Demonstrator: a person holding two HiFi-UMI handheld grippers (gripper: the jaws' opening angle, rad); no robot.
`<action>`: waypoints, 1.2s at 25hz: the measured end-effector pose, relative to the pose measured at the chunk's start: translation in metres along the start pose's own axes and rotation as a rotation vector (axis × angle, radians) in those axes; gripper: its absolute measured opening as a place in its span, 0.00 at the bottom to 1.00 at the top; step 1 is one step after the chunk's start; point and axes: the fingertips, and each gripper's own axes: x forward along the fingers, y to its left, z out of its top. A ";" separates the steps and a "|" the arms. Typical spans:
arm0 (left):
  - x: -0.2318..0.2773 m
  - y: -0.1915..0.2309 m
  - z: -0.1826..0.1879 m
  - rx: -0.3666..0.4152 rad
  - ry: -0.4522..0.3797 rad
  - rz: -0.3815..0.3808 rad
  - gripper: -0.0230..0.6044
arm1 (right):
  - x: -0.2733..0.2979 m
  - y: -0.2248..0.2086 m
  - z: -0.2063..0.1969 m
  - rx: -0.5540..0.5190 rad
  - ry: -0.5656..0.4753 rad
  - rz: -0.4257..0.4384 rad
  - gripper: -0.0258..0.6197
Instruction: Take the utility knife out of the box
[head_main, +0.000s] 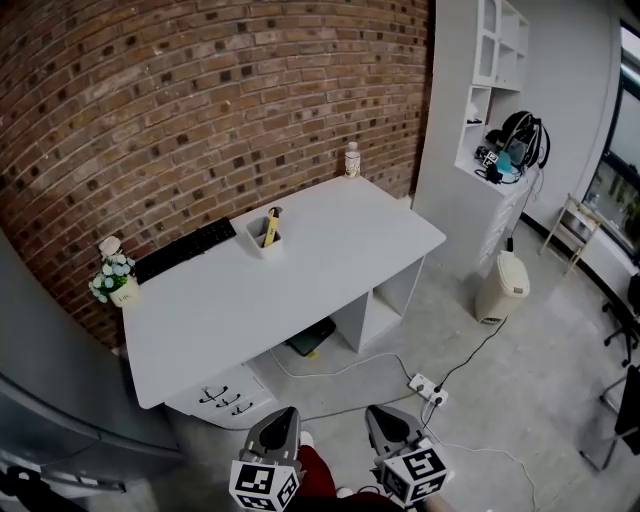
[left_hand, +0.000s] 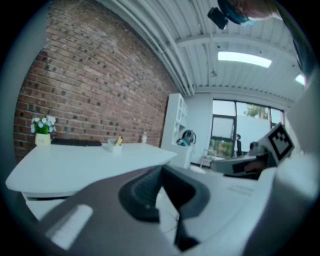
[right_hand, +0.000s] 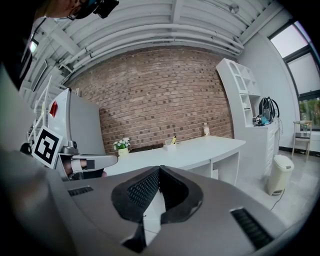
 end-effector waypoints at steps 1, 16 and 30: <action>0.005 0.003 0.001 0.000 0.001 0.000 0.04 | 0.006 -0.002 0.002 0.001 0.001 0.001 0.05; 0.063 0.074 0.023 0.006 0.001 0.019 0.04 | 0.095 -0.021 0.038 -0.004 -0.025 -0.016 0.05; 0.100 0.165 0.056 -0.017 -0.045 0.053 0.04 | 0.170 -0.038 0.080 -0.027 -0.054 -0.067 0.05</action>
